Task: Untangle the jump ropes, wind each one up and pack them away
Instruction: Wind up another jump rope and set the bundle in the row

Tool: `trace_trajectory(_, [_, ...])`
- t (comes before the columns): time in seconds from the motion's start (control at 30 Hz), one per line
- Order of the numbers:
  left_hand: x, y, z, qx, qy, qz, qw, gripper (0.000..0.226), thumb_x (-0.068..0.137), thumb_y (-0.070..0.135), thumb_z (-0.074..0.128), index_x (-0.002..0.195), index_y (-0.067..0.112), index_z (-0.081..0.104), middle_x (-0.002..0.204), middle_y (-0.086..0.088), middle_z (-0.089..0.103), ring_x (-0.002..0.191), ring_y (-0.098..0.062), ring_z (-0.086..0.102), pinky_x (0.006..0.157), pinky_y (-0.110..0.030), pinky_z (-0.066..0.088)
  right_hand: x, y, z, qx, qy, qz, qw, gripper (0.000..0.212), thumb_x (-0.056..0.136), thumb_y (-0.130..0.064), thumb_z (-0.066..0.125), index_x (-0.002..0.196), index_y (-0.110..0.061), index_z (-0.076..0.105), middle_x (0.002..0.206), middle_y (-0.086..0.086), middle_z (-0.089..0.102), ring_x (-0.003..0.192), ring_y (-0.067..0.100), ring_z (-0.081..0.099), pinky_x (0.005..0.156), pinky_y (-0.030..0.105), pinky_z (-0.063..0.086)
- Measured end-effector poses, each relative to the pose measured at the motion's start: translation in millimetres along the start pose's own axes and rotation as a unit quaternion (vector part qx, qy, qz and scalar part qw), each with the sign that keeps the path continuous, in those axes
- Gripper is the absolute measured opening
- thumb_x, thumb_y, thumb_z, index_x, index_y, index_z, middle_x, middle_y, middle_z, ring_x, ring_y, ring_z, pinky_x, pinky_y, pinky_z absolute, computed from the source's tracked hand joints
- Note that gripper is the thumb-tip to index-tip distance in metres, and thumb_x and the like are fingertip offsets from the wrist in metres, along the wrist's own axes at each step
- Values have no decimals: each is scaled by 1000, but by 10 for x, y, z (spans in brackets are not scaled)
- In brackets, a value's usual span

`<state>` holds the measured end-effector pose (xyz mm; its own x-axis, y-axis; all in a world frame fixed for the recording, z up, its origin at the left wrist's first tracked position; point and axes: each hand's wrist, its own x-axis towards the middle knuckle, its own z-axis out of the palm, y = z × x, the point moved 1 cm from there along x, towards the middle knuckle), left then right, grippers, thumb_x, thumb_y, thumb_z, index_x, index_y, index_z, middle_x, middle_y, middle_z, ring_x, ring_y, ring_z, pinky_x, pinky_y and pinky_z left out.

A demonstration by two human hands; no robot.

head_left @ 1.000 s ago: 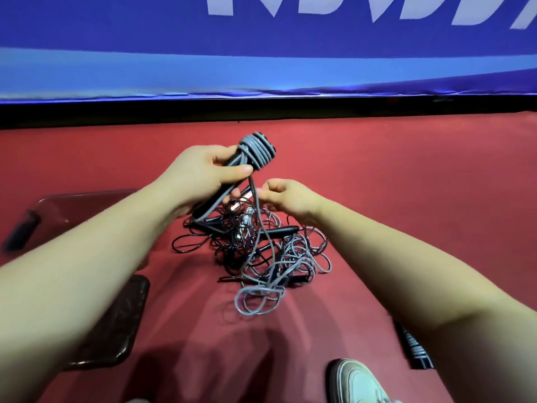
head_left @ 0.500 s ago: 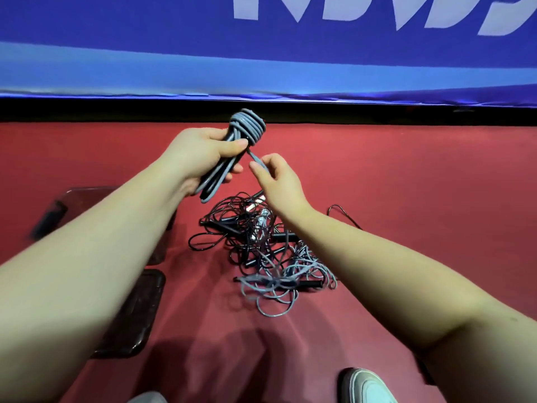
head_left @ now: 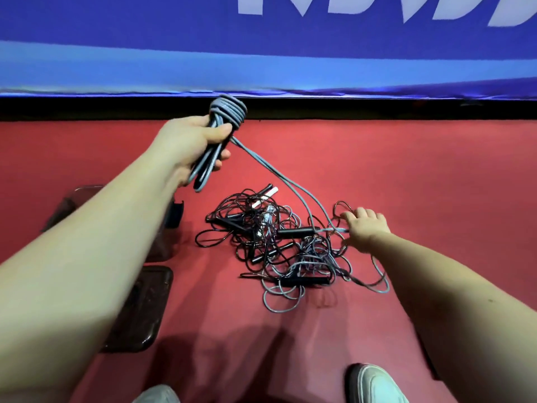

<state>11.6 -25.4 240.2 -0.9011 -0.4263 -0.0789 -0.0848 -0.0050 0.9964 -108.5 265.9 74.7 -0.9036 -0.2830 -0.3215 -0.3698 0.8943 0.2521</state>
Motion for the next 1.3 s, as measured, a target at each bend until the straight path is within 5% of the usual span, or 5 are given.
trace_trajectory(0.3, [29,-261,127,75,17,-26,997,18,88,9,64,105,12,61,73,-4,58,58,-16,57,40,-17,47,-284,-1031,-1012,619,-19,-190,761,60,86,-16,65,135,-15,29,127,10,46,105,20,54,88,31,46])
trace_trajectory(0.57, [25,-282,35,45,24,-39,998,16,89,10,63,105,12,61,71,-4,59,46,-8,59,40,-17,46,-276,-1498,-1114,597,195,-166,760,9,91,-28,54,83,-27,58,71,-7,64,69,20,66,74,45,54])
trace_trajectory(0.9, [119,-160,-154,-69,53,-43,995,8,94,11,55,86,14,56,71,-6,53,42,-8,57,40,-18,45,-269,-1259,-800,617,33,-188,764,17,98,-11,42,94,-17,57,74,-7,50,58,-2,43,54,10,32])
trace_trajectory(1.1, [129,-169,-72,-79,34,-54,995,9,94,11,55,86,12,56,70,-5,53,42,-8,57,40,-17,45,-236,-1293,-927,777,-39,-150,610,18,97,-2,33,91,-16,42,76,3,70,77,16,60,57,16,42])
trace_trajectory(1.3, [134,-198,-13,-68,31,-57,996,6,92,11,58,86,11,57,69,-6,55,45,-10,58,42,-19,46,-206,-1404,-1033,629,77,-137,761,49,86,-15,37,134,-20,42,133,8,47,114,23,47,100,37,38])
